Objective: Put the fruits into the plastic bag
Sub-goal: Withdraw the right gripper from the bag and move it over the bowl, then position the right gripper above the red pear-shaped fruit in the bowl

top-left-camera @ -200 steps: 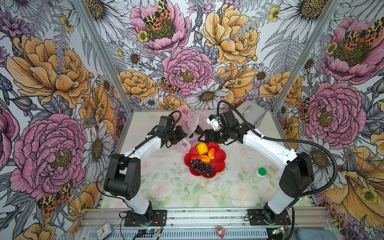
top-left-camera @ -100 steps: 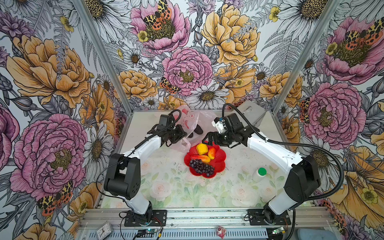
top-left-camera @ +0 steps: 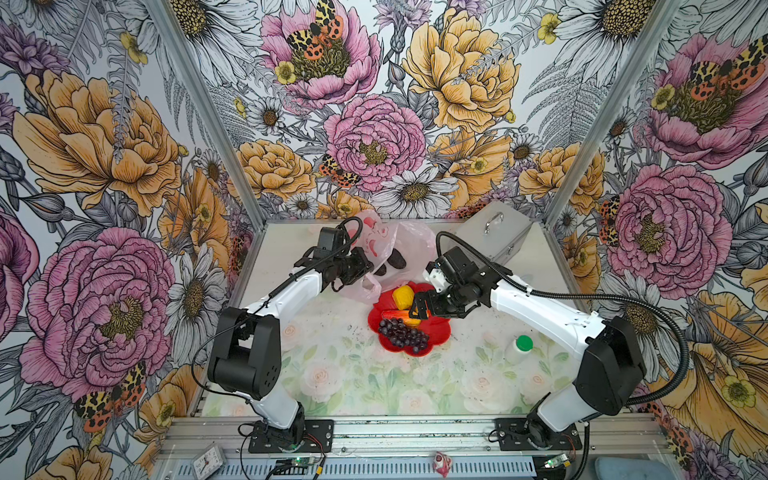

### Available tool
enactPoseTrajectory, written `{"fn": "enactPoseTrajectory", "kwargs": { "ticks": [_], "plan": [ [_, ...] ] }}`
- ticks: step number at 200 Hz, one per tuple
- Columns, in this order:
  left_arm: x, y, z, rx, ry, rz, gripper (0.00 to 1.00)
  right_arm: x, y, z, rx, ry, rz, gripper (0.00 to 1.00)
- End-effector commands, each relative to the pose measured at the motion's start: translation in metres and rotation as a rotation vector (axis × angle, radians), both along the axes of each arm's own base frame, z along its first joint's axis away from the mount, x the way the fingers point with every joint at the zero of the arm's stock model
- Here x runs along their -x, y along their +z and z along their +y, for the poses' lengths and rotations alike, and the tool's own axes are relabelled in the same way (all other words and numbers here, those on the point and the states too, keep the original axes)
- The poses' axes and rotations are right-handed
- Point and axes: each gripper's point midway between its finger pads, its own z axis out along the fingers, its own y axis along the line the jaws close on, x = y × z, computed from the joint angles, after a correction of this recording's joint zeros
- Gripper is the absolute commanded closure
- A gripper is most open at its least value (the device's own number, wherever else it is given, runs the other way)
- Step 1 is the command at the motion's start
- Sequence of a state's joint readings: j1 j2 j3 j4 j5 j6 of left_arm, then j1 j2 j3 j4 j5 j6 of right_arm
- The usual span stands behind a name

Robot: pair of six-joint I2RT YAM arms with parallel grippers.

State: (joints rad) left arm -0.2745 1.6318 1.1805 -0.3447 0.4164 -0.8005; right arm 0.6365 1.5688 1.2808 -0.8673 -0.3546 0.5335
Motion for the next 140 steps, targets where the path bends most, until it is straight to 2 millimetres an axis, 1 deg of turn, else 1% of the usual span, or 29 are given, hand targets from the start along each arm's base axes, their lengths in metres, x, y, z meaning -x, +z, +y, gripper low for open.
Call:
{"fn": "enactPoseTrajectory", "kwargs": {
  "ticks": [1,23,54,86,116,140],
  "plan": [
    [-0.002,0.018,0.003,-0.006,-0.01,-0.062,1.0,0.0,-0.002,-0.007,0.059,-0.016,-0.019,0.01],
    [0.0,0.022,0.003,-0.009,-0.016,-0.075,1.0,-0.003,-0.004,-0.013,0.105,-0.026,-0.032,0.01],
    [0.001,0.019,0.006,-0.008,-0.007,-0.077,1.0,-0.005,-0.006,-0.014,0.123,-0.032,-0.036,0.01],
    [-0.003,0.027,0.003,0.006,-0.009,-0.101,1.0,-0.01,-0.004,-0.008,0.124,-0.025,-0.05,0.0],
    [-0.01,0.036,0.002,0.014,-0.01,-0.123,1.0,-0.017,-0.014,-0.003,0.142,-0.023,-0.038,0.01],
    [-0.011,0.036,0.001,0.014,-0.012,-0.122,1.0,-0.025,-0.018,-0.001,0.159,-0.022,-0.051,0.01]
  ]
}}
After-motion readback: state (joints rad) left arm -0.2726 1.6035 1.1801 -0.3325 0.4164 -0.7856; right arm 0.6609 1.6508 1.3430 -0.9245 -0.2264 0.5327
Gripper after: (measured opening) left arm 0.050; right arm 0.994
